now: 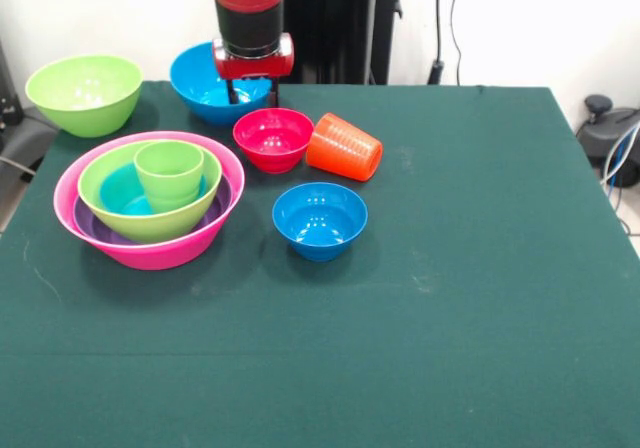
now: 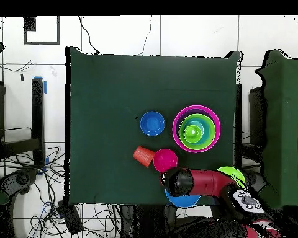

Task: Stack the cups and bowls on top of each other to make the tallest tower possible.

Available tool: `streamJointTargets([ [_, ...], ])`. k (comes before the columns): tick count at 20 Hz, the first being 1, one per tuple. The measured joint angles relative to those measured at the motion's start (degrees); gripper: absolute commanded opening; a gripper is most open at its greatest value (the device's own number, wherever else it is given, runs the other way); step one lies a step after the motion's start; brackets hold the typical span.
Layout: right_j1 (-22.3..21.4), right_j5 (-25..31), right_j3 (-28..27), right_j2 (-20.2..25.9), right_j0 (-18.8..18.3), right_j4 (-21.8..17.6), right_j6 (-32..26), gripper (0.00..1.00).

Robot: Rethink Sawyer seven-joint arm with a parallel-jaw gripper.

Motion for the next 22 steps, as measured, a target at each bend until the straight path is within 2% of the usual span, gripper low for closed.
streamJointTargets([
  [16,0.19,-2.21,0.02,0.20,0.68,0.00,0.00,1.00],
  [17,-0.22,-2.18,0.07,0.19,0.90,0.00,0.01,0.00],
  [22,-1.35,-2.36,0.65,0.14,0.91,-0.02,0.21,0.00],
])
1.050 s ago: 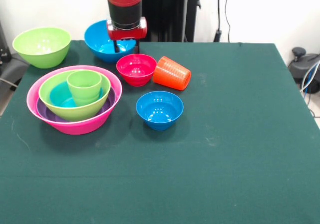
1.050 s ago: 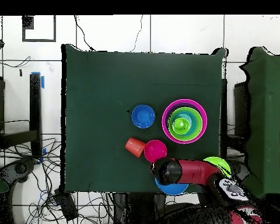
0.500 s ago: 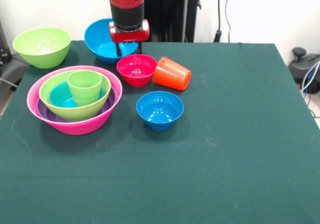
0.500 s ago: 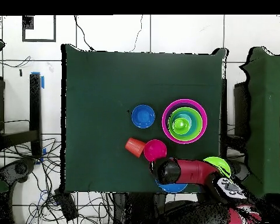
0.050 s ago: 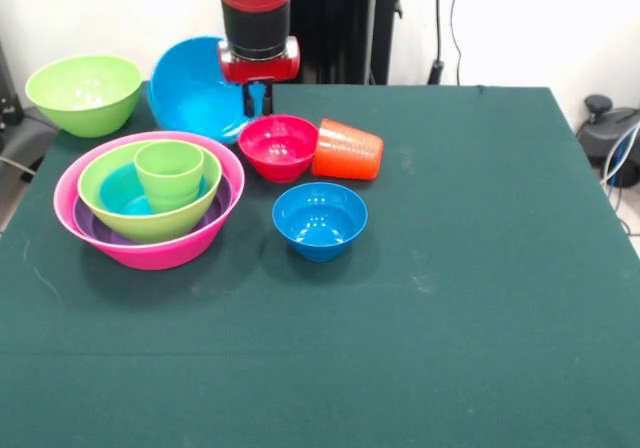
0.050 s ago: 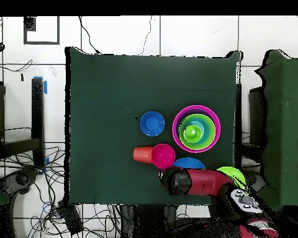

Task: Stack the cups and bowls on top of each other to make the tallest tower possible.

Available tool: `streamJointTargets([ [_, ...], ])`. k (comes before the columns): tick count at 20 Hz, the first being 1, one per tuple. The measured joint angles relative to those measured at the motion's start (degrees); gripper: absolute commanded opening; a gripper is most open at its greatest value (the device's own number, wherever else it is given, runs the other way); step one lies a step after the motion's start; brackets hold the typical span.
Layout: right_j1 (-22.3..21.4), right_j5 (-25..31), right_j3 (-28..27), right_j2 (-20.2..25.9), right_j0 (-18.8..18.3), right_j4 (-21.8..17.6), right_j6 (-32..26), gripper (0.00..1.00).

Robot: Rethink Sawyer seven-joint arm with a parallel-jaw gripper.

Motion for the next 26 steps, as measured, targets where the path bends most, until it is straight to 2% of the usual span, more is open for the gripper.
streamJointTargets([
  [6,-1.88,-0.36,0.15,-0.07,-0.01,0.01,0.15,0.00],
  [15,-2.46,-0.36,0.40,-0.08,0.32,0.01,0.15,0.00],
  [26,-6.00,-1.90,2.75,-2.53,5.08,0.20,2.37,0.00],
])
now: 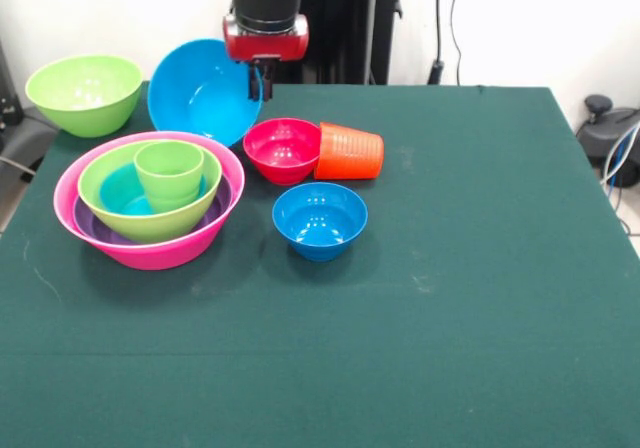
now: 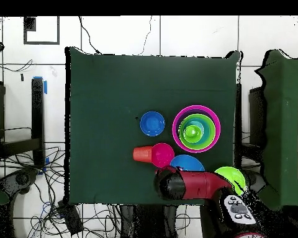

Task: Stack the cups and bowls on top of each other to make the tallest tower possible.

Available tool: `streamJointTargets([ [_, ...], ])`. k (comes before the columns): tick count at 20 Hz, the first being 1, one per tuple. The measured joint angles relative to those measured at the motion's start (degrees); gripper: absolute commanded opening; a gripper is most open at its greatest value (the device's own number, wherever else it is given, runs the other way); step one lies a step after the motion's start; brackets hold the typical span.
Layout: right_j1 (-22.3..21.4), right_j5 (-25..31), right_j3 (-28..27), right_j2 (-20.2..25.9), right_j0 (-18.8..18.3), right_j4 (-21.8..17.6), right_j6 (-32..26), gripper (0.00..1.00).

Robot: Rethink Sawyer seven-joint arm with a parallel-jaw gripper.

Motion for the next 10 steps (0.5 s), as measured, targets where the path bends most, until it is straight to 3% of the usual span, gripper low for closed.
streamJointTargets([
  [10,-2.54,-4.92,3.67,-4.84,5.47,0.56,7.13,0.00],
])
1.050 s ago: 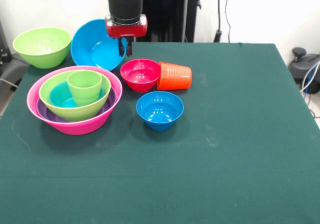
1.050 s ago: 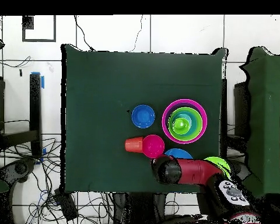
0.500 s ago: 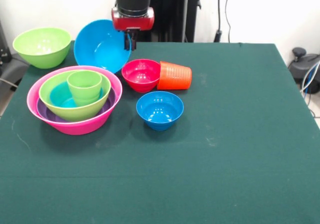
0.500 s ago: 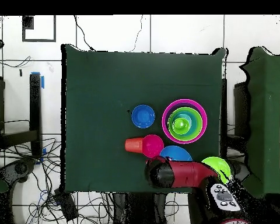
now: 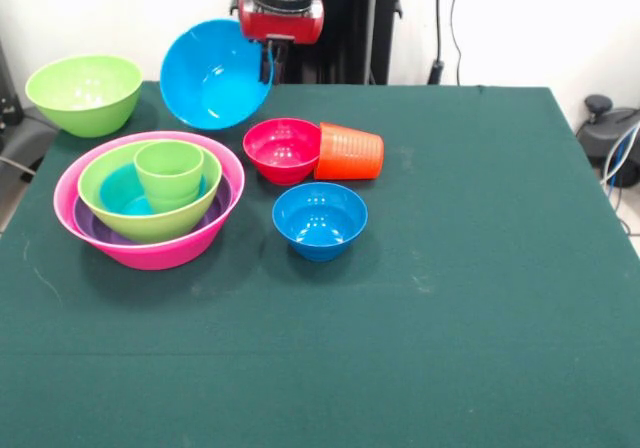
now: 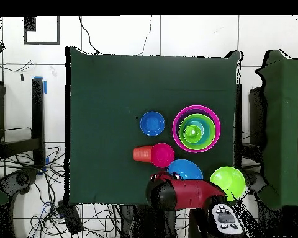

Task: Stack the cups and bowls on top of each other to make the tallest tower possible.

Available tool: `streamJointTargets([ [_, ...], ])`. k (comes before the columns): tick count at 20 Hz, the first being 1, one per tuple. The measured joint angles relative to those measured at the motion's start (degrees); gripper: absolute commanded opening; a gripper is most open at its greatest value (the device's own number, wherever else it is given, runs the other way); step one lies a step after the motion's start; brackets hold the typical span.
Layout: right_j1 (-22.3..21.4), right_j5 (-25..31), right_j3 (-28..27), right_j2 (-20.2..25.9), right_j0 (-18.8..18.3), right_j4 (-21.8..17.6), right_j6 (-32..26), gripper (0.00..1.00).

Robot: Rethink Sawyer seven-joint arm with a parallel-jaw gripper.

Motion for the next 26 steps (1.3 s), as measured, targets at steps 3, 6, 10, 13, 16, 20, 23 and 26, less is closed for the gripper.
streamJointTargets([
  [3,-0.88,-0.70,1.05,-1.94,2.06,0.53,2.71,0.00],
  [6,-2.58,-0.82,2.54,-4.00,4.62,1.56,5.59,0.00],
  [10,-4.44,-0.83,4.02,-5.60,7.18,3.06,8.24,0.00],
  [13,-5.83,-0.82,5.19,-6.68,9.33,4.58,10.42,0.00],
  [16,-6.47,-0.82,6.07,-7.13,11.01,6.00,12.27,0.00],
  [20,-6.71,-1.07,7.15,-7.40,13.61,8.65,15.31,0.00],
  [23,-6.63,-2.41,7.92,-7.40,15.45,10.60,17.97,0.00],
  [26,-6.04,-4.09,8.48,-7.40,16.43,11.94,19.87,0.00],
])
